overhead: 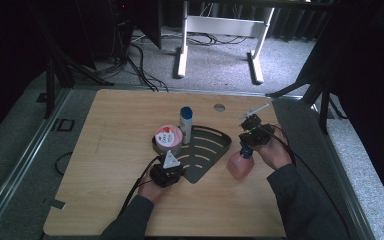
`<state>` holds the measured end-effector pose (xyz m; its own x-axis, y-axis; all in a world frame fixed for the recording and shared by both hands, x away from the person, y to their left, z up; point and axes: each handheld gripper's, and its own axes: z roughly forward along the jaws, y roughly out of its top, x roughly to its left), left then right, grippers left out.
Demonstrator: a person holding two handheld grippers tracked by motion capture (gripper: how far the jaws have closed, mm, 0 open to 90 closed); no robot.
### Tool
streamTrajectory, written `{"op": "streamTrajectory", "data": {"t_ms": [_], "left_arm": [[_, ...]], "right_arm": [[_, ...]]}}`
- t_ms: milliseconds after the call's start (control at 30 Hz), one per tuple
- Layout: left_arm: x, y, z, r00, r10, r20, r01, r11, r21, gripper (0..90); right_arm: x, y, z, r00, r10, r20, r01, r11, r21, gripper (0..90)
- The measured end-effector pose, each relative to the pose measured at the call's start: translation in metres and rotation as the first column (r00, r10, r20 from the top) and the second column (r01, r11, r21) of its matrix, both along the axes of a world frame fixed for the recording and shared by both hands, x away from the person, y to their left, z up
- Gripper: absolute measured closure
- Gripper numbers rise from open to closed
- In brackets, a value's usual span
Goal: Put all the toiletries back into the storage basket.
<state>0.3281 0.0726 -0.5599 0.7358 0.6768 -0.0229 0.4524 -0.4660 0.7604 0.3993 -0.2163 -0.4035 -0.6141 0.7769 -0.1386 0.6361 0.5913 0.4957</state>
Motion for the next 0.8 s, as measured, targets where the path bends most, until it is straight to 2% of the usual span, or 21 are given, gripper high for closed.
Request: {"op": "streamTrajectory", "data": {"t_ms": [200, 533, 600, 633, 667, 800], "left_arm": [[0.000, 0.000, 0.000, 1.0000, 0.000, 0.000, 0.000, 1.0000, 0.000, 77.8], [0.000, 0.000, 0.000, 1.0000, 0.000, 0.000, 0.000, 1.0000, 0.001, 77.8], [0.000, 0.000, 0.000, 1.0000, 0.000, 0.000, 0.000, 1.0000, 0.000, 77.8], [0.000, 0.000, 0.000, 1.0000, 0.000, 0.000, 0.000, 1.0000, 0.001, 77.8], [0.000, 0.000, 0.000, 1.0000, 0.000, 0.001, 0.000, 1.0000, 0.001, 77.8], [0.000, 0.000, 0.000, 1.0000, 0.000, 0.000, 0.000, 1.0000, 0.001, 77.8]], "right_arm": [[-0.007, 0.011, 0.000, 0.9972, 0.075, 0.000, -0.075, 0.997, -0.007, 89.6], [-0.023, 0.022, 0.003, 0.9890, 0.148, -0.003, -0.148, 0.989, -0.005, 89.2], [-0.026, 0.022, 0.003, 0.9874, 0.158, 0.001, -0.158, 0.987, -0.003, 84.7], [-0.027, 0.021, 0.003, 0.9881, 0.154, 0.010, -0.154, 0.988, 0.009, 75.7], [-0.027, 0.020, 0.003, 0.9886, 0.150, 0.016, -0.150, 0.989, 0.015, 71.5], [-0.027, 0.013, 0.002, 0.9919, 0.123, 0.030, -0.125, 0.988, 0.086, 54.3]]}}
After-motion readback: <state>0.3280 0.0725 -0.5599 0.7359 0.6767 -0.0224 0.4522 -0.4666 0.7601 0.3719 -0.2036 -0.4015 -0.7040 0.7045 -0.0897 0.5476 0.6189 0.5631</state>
